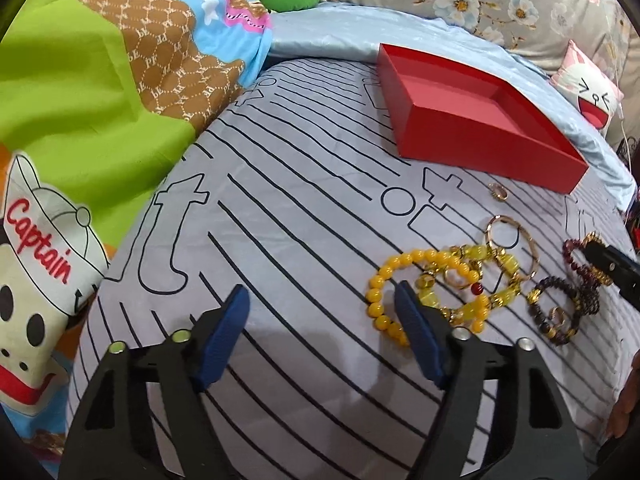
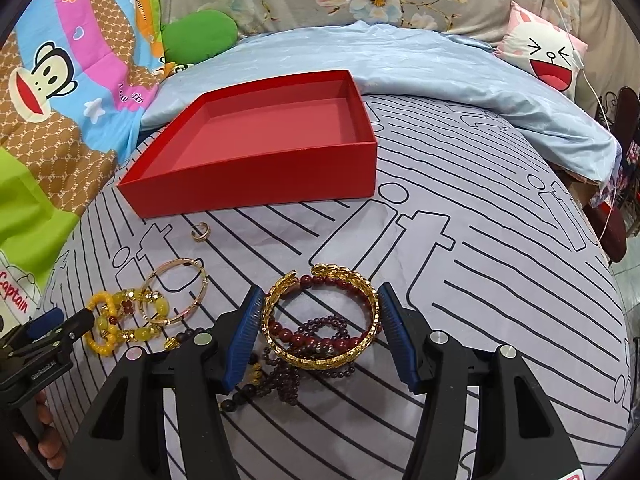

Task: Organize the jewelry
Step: 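Close right tool on the gold twisted bangle while left tool grasps the orange bead bracelet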

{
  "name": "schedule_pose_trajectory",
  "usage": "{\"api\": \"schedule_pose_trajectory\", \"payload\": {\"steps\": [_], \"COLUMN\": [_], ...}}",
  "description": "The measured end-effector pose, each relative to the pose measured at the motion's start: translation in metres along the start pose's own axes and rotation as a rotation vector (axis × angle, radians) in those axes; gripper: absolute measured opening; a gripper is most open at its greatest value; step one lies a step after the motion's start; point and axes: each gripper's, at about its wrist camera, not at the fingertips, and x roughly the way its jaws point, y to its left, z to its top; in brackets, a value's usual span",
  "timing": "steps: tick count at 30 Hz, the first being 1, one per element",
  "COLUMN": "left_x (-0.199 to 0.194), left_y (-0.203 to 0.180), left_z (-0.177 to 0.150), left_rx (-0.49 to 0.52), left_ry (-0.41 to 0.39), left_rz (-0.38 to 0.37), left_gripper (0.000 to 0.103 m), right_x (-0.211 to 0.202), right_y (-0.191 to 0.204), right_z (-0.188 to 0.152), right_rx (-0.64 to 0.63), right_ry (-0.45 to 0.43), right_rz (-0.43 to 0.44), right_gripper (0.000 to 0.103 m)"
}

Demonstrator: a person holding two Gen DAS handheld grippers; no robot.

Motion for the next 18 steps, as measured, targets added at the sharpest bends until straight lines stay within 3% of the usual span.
{"api": "schedule_pose_trajectory", "payload": {"steps": [7, 9, 11, 18], "left_x": [0.000, -0.001, -0.001, -0.012], "left_y": [-0.016, -0.021, -0.024, -0.028], "left_z": [0.001, 0.001, 0.002, 0.005], "left_rx": [0.066, 0.081, 0.085, 0.073], "left_ry": [-0.014, -0.017, -0.012, -0.001], "left_rz": [-0.025, -0.038, -0.057, -0.127], "left_gripper": [0.041, 0.028, 0.007, 0.007], "right_x": [-0.001, -0.002, -0.003, -0.012], "right_y": [0.007, 0.008, 0.009, 0.010], "right_z": [-0.002, -0.002, -0.003, -0.004], "right_rx": [-0.013, -0.017, -0.021, -0.029], "right_ry": [0.006, 0.007, 0.009, 0.001], "right_rz": [0.005, 0.007, 0.008, 0.014], "right_gripper": [0.056, 0.056, 0.056, 0.056]}}
